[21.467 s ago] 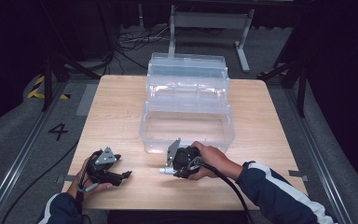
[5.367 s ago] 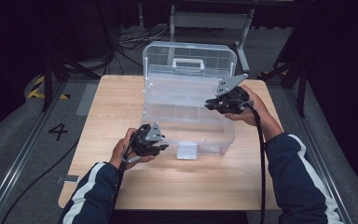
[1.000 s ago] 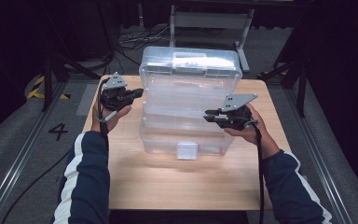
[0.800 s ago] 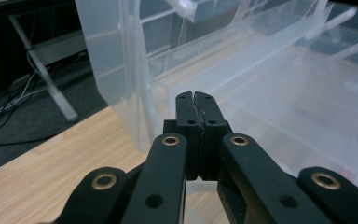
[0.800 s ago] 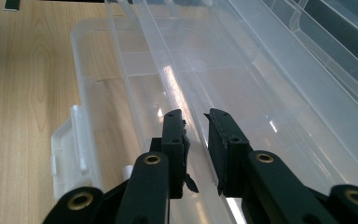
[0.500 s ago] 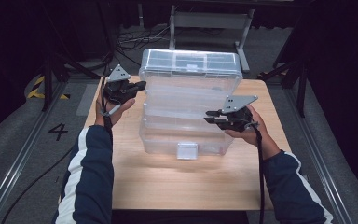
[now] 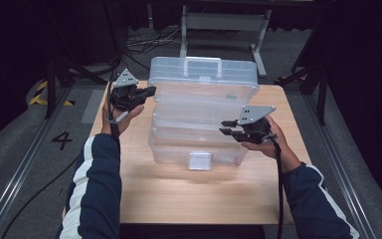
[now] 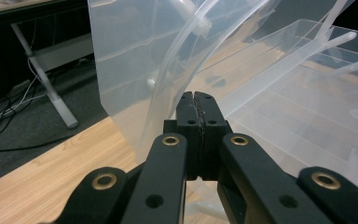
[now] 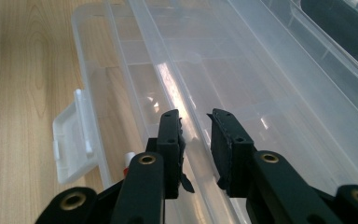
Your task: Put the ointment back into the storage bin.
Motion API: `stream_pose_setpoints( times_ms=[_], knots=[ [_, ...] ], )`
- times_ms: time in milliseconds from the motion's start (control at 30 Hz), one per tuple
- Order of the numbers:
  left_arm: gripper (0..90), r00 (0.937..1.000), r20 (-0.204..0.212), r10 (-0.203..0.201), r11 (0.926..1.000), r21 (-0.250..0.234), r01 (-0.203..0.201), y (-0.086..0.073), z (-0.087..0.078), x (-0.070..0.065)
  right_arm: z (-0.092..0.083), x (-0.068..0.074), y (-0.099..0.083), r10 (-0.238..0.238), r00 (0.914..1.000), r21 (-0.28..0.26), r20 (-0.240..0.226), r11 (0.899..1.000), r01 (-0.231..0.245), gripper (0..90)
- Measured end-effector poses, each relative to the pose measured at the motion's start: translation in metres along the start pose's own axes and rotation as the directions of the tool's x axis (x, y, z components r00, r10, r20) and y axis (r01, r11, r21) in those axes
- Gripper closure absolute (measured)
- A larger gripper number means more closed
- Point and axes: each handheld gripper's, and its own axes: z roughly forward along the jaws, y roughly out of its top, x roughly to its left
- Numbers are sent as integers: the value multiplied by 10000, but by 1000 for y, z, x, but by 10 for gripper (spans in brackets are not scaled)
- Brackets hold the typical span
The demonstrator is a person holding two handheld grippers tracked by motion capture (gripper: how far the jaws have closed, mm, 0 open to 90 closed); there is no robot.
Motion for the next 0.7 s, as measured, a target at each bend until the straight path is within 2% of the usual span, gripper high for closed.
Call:
stream_pose_setpoints(
  times_ms=[200,333,500,533,700],
  knots=[
    [900,9999,132,-4,10000,-93,5,-4,-1,0,-7,-1,-7,254,9997,57,14,9997,-254,731],
    [900,9998,127,129,9997,-222,-126,-7,-2,-2,-13,-1,-12,293,9990,172,332,9994,-299,709],
    [900,9996,271,78,9993,-380,-68,-11,-4,-1,-25,-3,-19,592,9970,-60,490,9982,-589,712],
    [900,9996,212,198,9994,-302,-191,-12,-4,-2,-29,-3,-20,624,9967,-138,514,9980,-618,715],
    [900,9997,98,243,9992,-314,-240,-12,-3,-4,-40,-2,-25,762,9942,-364,764,9966,-736,672]
  ],
)
